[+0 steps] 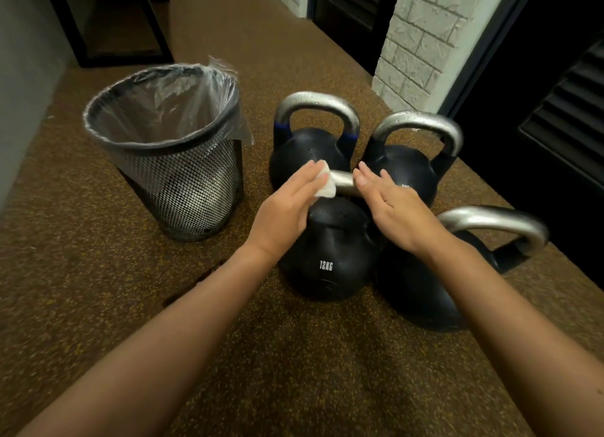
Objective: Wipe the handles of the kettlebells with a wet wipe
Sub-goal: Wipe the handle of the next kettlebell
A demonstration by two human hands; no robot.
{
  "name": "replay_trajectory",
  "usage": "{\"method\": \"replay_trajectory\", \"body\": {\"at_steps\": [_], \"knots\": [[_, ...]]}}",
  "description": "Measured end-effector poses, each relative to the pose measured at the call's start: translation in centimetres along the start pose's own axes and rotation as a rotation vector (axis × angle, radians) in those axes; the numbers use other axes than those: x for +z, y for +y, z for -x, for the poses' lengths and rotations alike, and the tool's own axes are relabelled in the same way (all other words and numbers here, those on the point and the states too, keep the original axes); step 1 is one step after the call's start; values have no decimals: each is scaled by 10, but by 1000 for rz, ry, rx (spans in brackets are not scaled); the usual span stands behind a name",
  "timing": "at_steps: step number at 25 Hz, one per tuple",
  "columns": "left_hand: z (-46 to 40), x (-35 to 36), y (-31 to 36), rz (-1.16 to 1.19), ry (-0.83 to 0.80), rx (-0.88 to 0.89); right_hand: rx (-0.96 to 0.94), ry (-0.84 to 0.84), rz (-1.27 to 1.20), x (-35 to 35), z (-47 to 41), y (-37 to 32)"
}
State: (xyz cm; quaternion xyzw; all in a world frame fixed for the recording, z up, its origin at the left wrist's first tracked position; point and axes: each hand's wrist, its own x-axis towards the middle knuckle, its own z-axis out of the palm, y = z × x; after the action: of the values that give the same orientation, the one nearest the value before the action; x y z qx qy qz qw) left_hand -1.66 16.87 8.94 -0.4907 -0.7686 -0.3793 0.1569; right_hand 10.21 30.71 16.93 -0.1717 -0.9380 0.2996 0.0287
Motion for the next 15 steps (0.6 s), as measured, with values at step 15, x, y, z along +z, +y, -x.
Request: {"method": "replay_trajectory", "body": {"at_steps": [15], "knots": [[-78, -21, 5, 202, -404, -550, 22, 7, -10, 0, -1, 0]]}}
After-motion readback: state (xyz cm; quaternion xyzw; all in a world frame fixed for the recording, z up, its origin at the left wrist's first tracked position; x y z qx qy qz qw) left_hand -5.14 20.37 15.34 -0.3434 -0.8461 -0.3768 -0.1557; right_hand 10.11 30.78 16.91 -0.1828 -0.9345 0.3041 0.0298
